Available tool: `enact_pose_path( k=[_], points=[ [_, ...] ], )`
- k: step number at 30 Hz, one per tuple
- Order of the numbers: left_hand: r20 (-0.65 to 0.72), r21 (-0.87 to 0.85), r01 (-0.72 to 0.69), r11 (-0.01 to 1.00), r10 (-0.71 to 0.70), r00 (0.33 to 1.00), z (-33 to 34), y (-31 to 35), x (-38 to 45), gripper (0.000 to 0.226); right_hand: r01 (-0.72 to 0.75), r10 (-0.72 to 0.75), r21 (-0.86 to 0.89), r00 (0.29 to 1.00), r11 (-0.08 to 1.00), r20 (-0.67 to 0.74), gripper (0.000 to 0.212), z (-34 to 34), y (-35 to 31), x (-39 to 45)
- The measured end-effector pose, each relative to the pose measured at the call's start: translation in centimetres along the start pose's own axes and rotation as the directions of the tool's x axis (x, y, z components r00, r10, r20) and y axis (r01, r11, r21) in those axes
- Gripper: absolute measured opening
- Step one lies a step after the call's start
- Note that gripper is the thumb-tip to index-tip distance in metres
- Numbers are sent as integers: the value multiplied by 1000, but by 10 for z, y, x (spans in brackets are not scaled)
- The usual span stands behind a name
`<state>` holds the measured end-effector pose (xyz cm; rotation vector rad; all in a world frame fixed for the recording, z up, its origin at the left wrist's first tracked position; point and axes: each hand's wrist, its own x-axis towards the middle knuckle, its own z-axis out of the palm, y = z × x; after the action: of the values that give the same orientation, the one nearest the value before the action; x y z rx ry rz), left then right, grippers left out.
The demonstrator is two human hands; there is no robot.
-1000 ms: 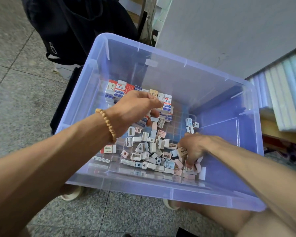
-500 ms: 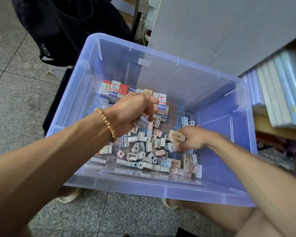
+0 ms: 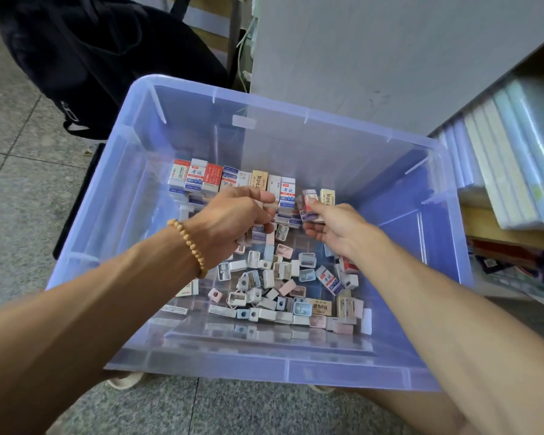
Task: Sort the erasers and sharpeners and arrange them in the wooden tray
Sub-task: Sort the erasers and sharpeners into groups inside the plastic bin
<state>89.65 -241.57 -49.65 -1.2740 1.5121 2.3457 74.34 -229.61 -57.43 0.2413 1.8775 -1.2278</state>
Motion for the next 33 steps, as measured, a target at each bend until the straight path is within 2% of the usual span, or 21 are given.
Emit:
enact_pose_path(
  k=[4, 7, 12, 18, 21, 23, 25, 29, 33],
  points=[
    [-7, 14, 16, 1000, -16, 1000, -2, -2, 4, 25, -1, 0, -24, 999, 1000, -39, 18, 11, 8, 12],
    [-13, 10, 21, 1000, -21, 1000, -2, -2, 6, 24, 15, -18, -50, 998, 999, -53, 6, 5, 10, 17],
    [-8, -21, 45, 999, -45, 999, -1, -4, 5, 23, 54, -64, -132, 995, 990, -79, 11, 1, 13, 22],
    [-61, -25, 60, 998, -61, 996, -3, -10, 6, 30, 43, -52, -114, 996, 993, -75, 7, -6, 14, 22],
    [-66, 11, 62, 998, -61, 996, -6, -13, 9, 25, 12, -26, -121, 993, 993, -116, 8, -8, 16, 24],
    [-70, 46, 62, 997, -59, 996, -6, -15, 10, 23, -26, 11, -145, 994, 989, -107, 5, -10, 20, 26],
    [-76, 80, 58, 995, -52, 996, -7, -17, 12, 23, -41, 26, -152, 995, 988, -99, 11, -11, 22, 28],
    [-65, 113, 45, 993, -38, 997, -7, -17, 14, 25, 7, -25, -175, 995, 985, -101, 7, -10, 19, 30],
    [-50, 152, 41, 988, -33, 998, -7, -17, 13, 26, 0, -37, -207, 983, 978, -179, 12, -11, 19, 30]
  ],
)
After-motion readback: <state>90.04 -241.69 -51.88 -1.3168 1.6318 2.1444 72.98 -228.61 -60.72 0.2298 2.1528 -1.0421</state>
